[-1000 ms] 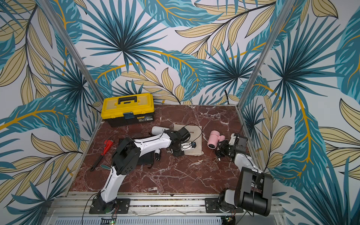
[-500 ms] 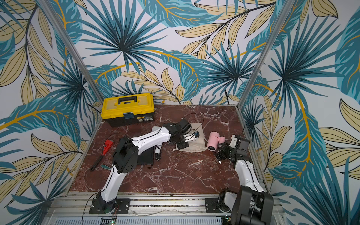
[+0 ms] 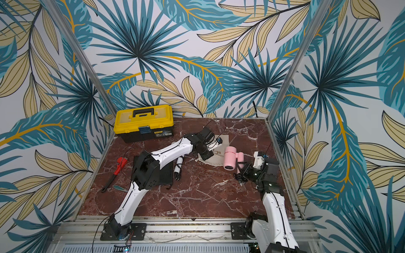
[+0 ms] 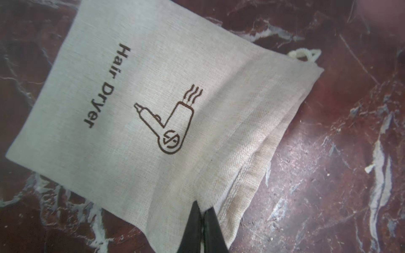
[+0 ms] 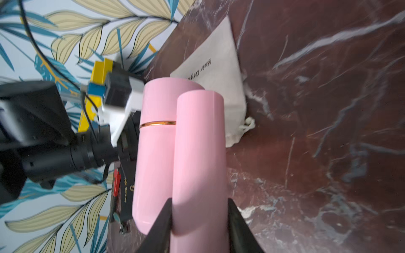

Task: Pack away hair dryers
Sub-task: Open the drawstring bag at the center of the board, then place the hair dryer in the drawstring bag.

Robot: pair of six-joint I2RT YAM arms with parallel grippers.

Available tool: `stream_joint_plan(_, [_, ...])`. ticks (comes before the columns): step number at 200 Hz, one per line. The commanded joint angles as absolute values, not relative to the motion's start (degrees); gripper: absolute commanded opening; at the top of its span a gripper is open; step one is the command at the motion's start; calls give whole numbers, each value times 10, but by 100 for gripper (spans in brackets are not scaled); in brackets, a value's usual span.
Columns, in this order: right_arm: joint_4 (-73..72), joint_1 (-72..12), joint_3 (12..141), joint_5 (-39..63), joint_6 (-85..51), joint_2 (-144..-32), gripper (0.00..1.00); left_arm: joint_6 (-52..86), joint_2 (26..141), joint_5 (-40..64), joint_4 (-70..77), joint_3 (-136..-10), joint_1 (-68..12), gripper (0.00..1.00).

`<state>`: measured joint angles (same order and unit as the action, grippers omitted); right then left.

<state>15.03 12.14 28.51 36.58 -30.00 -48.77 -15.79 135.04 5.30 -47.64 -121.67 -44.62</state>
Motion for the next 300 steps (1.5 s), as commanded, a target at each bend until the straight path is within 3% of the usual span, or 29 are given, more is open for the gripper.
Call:
stream_joint_plan(1, [136, 70, 278, 396, -322, -487, 0, -132, 1350, 44, -475, -1270, -446, 5])
stream_joint_plan(81, [67, -5, 278, 381, -325, -591, 0, -126, 1335, 71, -475, -1274, -447, 5])
stream_joint_plan(139, [0, -13, 275, 333, -346, -635, 0, -119, 1305, 90, -475, -1255, -453, 5])
stream_joint_plan(173, [-39, -20, 279, 360, -360, -688, 0, -117, 1292, 78, -475, -1250, -463, 4])
stream_joint_plan(300, [-107, -18, 264, 290, -393, -677, 0, -107, 1239, 97, -474, -1154, -484, 4])
